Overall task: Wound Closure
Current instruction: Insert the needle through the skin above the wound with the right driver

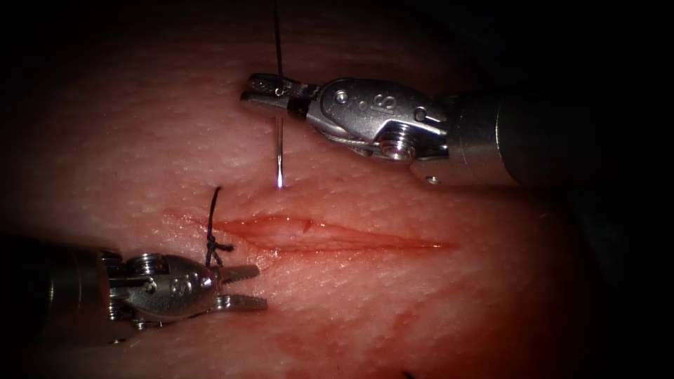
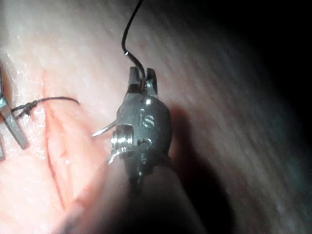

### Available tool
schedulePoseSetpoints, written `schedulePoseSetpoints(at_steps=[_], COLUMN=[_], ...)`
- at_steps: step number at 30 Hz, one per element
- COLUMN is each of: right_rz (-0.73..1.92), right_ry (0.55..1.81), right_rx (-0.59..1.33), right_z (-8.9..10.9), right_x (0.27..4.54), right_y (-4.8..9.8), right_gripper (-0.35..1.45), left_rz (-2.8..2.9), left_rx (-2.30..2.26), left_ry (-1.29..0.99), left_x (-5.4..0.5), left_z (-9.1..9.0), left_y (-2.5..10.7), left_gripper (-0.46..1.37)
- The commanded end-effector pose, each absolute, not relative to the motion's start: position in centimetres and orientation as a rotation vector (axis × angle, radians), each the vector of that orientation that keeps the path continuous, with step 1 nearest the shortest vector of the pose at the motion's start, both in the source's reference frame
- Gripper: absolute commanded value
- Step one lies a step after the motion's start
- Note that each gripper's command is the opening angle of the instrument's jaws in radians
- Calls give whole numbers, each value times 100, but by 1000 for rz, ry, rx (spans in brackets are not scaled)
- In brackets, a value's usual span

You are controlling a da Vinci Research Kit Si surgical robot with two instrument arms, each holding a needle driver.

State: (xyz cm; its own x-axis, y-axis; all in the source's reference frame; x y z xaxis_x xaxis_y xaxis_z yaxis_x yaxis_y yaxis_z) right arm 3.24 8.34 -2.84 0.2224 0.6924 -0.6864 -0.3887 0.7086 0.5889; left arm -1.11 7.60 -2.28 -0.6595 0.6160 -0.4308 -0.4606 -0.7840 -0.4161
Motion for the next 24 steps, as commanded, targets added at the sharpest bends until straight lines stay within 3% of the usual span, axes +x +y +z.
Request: schedulePoseSetpoints(at_steps=[1, 17, 24], right_rz=[786, 972, 1026], right_ry=[1101, 886, 874], right_rx=[363, 671, 788], right_z=[-283, -270, -271], right_x=[329, 326, 329], right_y=[833, 804, 779], right_gripper=[-35, -35, -35], left_rz=[2392, 2398, 2403], left_rx=[-756, -758, -761], left_ry=[-362, -361, -360], left_x=[-111, -109, -109], left_z=[-228, -229, -230], left_y=[759, 759, 760], left_gripper=[23, 23, 23])
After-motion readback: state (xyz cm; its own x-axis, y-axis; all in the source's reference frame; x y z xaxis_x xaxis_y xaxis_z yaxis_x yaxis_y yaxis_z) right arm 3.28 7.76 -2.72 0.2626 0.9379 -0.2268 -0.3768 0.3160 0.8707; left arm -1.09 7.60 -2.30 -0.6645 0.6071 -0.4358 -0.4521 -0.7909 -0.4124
